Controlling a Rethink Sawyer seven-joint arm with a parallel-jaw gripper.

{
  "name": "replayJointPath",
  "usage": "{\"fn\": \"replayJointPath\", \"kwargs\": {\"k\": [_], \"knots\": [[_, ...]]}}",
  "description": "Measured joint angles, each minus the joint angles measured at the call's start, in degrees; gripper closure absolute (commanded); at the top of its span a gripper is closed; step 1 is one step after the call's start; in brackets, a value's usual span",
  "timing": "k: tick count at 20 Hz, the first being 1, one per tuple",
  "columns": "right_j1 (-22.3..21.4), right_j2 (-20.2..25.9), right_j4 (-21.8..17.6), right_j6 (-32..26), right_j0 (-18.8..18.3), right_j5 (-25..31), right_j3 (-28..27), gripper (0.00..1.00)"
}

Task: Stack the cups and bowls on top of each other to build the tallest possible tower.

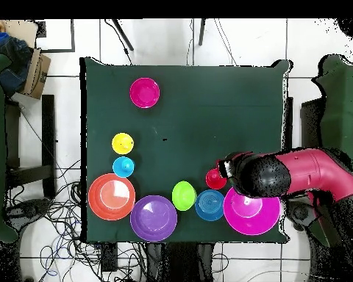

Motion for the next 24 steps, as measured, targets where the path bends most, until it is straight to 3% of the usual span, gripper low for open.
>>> {"fn": "replayJointPath", "kwargs": {"k": [4,18,24], "knots": [[0.1,0.0,-0.1,0.0,0.0,0.0,0.0,0.00],[2.6,0.0,-6.2,0.0,0.0,0.0,0.0,0.00],[2.3,0.4,-6.2,0.0,-0.8,0.0,1.7,0.00]]}}
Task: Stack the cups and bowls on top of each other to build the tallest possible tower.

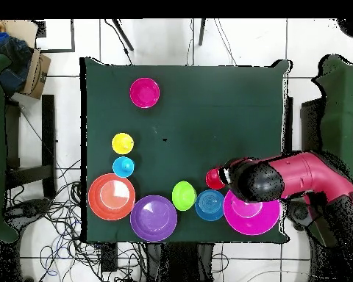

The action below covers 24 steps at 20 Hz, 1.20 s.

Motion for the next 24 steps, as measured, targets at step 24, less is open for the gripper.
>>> {"fn": "replayJointPath", "kwargs": {"k": [24], "knots": [[-1.0,0.6,-0.2,0.0,-1.9,0.0,3.2,0.00]]}}
